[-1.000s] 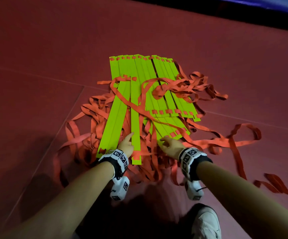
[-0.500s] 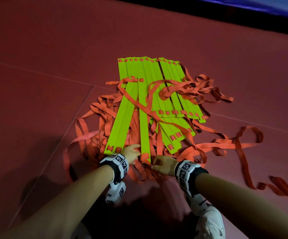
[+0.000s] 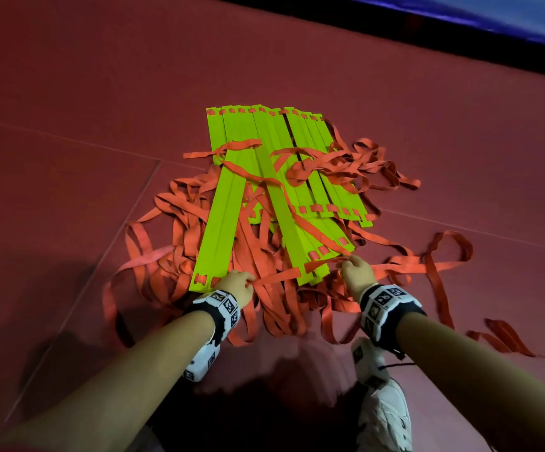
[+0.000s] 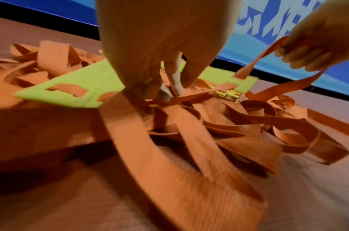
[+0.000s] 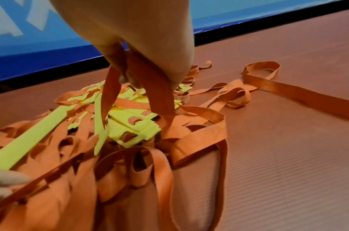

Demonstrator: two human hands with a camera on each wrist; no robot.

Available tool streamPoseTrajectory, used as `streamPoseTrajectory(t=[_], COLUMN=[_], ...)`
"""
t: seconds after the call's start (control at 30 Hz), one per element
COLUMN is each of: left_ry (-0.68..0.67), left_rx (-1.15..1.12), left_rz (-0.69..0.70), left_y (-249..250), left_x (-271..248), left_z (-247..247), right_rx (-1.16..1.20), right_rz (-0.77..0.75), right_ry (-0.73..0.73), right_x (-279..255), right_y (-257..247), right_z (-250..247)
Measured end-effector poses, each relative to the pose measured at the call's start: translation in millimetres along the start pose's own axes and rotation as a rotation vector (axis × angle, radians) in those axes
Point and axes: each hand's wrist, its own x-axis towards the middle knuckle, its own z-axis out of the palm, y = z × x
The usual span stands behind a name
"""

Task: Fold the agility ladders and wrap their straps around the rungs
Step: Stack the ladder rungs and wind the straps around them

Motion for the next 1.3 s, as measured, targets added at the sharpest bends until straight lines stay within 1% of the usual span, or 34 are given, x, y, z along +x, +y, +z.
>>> streamPoseTrajectory(t=[0.07, 0.13, 0.23, 0.3, 0.37, 0.43, 0.53, 0.7, 0.8, 0.87, 1.03, 1.17, 1.3], left_ry=[0.023, 0.069, 0.133, 0.125, 0.087, 0.042, 0.005, 0.028, 0.039, 0.039, -0.006, 0.032, 0.136], left_rx=[-0.033, -0.073, -0.075, -0.036, 0.049, 0.115, 0.161, 0.182, 0.212, 0.228, 0.333, 0.341, 0.275], left_rz=[0.002, 0.043, 0.197, 0.318, 0.422, 0.482, 0.491, 0.482, 0.494, 0.476, 0.446, 0.474, 0.537], left_y=[8.6, 19.5, 41.1, 55.5, 67.2, 76.8, 88.1, 96.3, 94.8, 89.3, 59.3, 45.7, 38.4], left_x=[1.2, 3.1, 2.8, 4.6, 9.3, 15.2, 23.9, 33.8, 35.6, 35.2, 29.8, 18.5, 3.6], left_z=[-0.7, -1.0, -0.2, 2.6, 7.6, 13.7, 23.8, 34.4, 34.1, 30.6, 17.0, 3.2, -5.9], right_rx=[-0.076, -0.068, -0.085, -0.061, -0.003, 0.024, 0.044, 0.083, 0.067, 0.042, 0.032, -0.02, -0.092], right_rz=[0.035, 0.067, 0.092, 0.086, 0.075, 0.052, 0.019, 0.017, 0.016, 0.001, 0.041, 0.038, 0.013], right_ry=[-0.033, -0.067, -0.1, -0.129, -0.17, -0.197, -0.242, -0.255, -0.232, -0.215, -0.116, -0.091, -0.082], right_x=[-1.1, -4.6, -4.6, -3.3, -0.7, 1.6, 2.9, 5.0, 6.4, 8.6, 16.0, 7.8, -0.3], right_y=[6.3, 10.5, 16.4, 17.3, 17.5, 16.9, 17.2, 18.4, 16.0, 13.6, 7.5, 4.9, 0.9], right_z=[-4.8, -9.7, -13.4, -16.7, -20.5, -24.9, -30.7, -39.7, -46.3, -52.0, -72.3, -87.4, -86.3])
